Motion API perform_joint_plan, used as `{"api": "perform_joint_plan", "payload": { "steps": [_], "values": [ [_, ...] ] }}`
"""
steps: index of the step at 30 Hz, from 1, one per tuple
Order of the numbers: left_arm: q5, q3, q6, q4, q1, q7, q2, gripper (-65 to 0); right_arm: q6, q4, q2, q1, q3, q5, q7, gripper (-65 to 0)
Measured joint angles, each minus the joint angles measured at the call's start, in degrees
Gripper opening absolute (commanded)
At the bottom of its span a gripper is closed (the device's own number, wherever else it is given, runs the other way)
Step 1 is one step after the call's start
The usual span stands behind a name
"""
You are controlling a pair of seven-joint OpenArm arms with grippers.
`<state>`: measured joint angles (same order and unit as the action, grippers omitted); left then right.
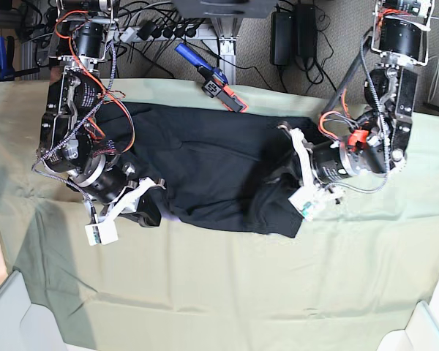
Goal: Fold the T-shirt properly
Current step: 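Move the left gripper over the shirt's middle and grasp the fabric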
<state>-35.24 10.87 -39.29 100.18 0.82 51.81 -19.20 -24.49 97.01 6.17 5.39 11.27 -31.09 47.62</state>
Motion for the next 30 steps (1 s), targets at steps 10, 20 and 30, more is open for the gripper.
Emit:
{"api": "perform_joint_plan", "payload": {
  "steps": [10, 20, 30],
  "values": [
    [4.35, 1.81, 0.07, 0.00, -0.02, 0.02, 6.05, -65.0, 0.00, 0.00, 0.02, 0.00, 3.52, 0.04, 0.00, -65.0],
    [4.61, 2.69, 0.07, 0.00, -0.02, -0.52, 11.32, -65.0, 0.00, 0.00, 0.02, -0.02, 3.56, 0.02, 0.00, -65.0],
    [8.22, 9.77, 0.04, 0.00, -0.02, -2.40, 13.51, -65.0, 0.00, 0.00, 0.02, 0.00, 3.56, 0.02, 0.02, -65.0]
  ]
}}
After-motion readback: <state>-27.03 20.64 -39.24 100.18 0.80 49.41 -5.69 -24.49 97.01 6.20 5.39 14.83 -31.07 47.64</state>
